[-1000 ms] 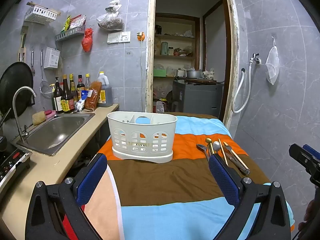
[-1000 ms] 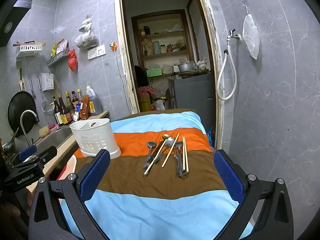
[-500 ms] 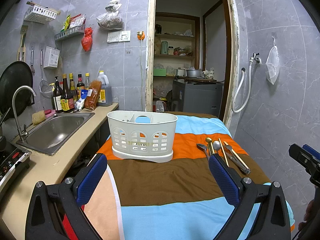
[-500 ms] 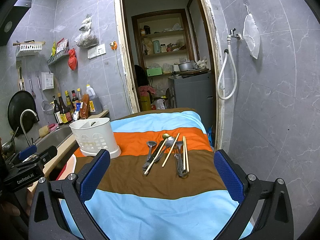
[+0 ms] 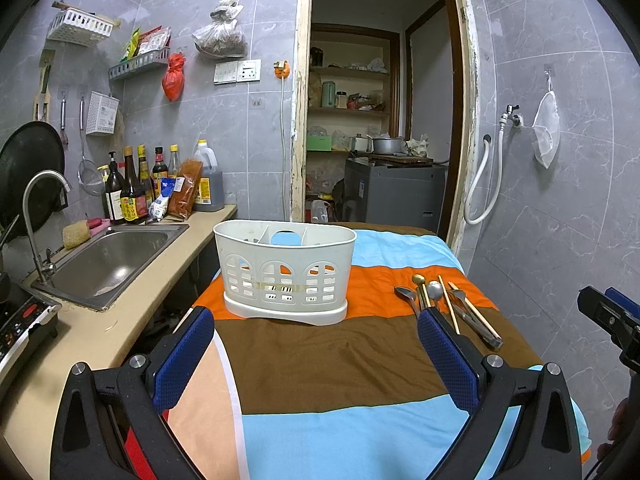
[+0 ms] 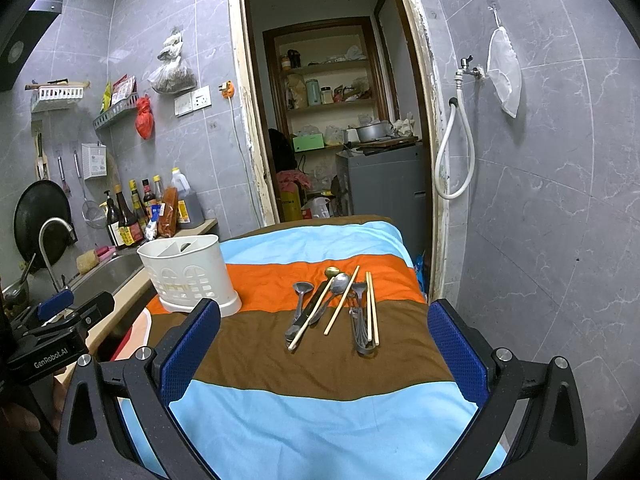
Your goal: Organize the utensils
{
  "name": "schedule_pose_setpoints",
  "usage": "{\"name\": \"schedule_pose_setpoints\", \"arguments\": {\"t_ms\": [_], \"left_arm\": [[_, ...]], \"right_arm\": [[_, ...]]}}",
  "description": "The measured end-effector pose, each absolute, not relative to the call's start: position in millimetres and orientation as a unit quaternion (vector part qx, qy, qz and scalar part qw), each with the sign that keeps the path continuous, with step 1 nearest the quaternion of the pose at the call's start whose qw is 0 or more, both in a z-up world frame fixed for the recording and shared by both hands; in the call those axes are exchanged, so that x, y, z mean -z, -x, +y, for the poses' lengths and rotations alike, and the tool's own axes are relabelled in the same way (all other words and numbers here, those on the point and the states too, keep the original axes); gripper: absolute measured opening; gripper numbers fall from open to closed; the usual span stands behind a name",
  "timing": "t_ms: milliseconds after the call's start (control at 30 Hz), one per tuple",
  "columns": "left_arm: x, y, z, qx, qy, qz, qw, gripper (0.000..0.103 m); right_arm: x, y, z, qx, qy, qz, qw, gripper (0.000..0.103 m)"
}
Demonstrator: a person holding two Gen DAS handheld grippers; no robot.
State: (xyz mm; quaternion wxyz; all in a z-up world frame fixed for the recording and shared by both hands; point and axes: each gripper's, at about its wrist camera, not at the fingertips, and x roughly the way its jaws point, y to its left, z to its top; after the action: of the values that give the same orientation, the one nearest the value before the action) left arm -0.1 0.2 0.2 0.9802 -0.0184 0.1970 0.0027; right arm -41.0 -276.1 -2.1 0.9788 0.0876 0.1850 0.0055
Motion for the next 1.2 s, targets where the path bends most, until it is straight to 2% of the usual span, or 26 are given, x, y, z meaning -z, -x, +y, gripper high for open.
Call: {"name": "schedule_pose_setpoints", "arguments": {"t_ms": [800, 1200], "left_arm": [[0, 0, 0, -0.002, 0.019, 0.199, 0.980, 0.102], [22, -16, -12, 0.000, 0.018, 0.199, 0.980, 0.102]], "right_arm": [[-1, 32, -272, -0.005, -0.087, 0.188, 0.978, 0.102], [-2, 26, -273, -0.003, -0.086, 0.189, 0.978, 0.102]]}}
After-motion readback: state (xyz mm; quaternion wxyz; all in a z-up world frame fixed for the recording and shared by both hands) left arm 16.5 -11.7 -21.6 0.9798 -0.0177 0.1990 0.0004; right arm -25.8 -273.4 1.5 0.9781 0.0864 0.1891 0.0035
